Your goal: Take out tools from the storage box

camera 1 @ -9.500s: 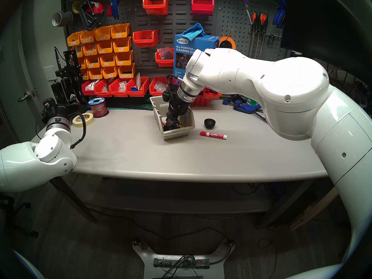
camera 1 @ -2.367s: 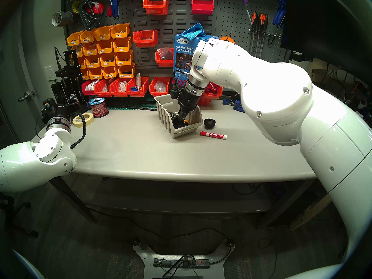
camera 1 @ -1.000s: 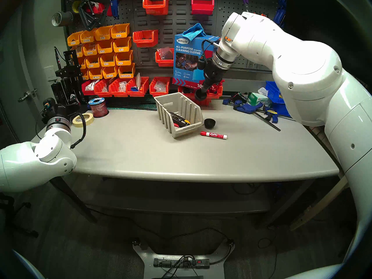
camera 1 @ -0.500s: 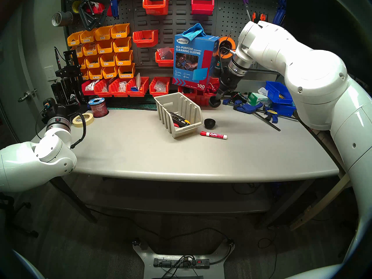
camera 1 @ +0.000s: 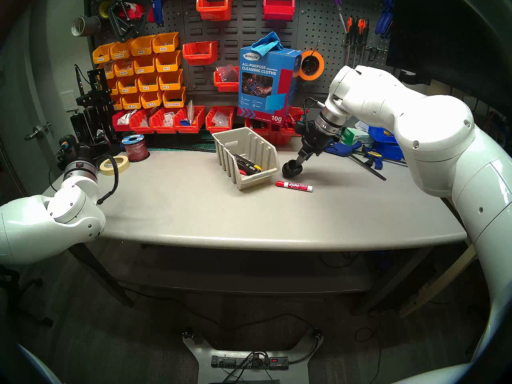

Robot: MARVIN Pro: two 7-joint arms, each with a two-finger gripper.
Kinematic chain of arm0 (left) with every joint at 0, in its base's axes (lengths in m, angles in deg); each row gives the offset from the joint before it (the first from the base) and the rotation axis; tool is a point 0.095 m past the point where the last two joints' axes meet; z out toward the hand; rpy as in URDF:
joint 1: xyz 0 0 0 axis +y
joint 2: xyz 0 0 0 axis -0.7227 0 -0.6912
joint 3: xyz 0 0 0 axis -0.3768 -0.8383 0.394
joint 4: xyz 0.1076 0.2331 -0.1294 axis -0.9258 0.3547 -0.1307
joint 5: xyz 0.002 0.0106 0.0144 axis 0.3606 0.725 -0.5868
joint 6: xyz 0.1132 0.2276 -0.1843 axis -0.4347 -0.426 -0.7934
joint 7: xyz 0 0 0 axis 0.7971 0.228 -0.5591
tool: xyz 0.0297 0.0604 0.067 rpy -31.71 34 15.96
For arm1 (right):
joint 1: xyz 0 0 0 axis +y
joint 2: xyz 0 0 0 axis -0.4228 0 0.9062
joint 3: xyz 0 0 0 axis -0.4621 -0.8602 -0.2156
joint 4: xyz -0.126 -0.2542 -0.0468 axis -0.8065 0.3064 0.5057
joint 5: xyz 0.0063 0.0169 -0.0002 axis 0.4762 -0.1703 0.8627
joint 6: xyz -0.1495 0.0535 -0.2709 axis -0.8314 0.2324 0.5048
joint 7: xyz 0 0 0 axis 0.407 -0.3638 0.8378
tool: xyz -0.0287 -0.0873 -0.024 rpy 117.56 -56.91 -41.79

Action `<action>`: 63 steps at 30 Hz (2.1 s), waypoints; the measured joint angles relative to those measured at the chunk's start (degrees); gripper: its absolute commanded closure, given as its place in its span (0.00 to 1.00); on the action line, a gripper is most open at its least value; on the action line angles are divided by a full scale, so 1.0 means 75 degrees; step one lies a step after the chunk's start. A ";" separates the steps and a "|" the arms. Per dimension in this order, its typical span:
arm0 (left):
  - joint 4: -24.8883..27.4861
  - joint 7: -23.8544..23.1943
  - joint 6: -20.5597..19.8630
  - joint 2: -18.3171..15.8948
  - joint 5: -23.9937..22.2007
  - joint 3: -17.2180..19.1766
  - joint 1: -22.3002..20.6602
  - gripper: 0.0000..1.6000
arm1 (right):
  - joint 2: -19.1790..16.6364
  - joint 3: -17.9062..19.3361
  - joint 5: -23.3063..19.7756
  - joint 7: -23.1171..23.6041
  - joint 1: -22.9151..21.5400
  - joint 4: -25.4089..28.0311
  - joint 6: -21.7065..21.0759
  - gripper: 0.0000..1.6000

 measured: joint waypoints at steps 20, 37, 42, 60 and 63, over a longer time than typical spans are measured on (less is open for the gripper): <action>0.0000 0.0000 0.0000 0.0000 0.0000 0.0000 0.0000 0.00 | -0.0698 0.0241 -0.0344 -0.0585 -0.0042 0.1028 0.0426 1.00; 0.0000 0.0000 0.0000 0.0000 0.0000 0.0000 0.0000 0.00 | -0.1479 0.0367 -0.0603 -0.2093 -0.0545 0.3021 0.0314 0.00; 0.0000 0.0000 0.0000 0.0000 0.0000 0.0000 0.0000 0.00 | -0.1757 0.0445 -0.0711 -0.2704 -0.0755 0.3719 0.0229 0.00; 0.0000 0.0000 0.0000 0.0000 0.0000 0.0000 0.0000 0.00 | -0.2667 0.0572 -0.0870 -0.4514 -0.1686 0.5834 -0.0120 0.00; 0.0000 0.0000 0.0000 0.0000 0.0000 0.0000 0.0000 0.00 | -0.2751 0.0597 -0.0832 -0.4644 -0.1882 0.6041 -0.0189 0.00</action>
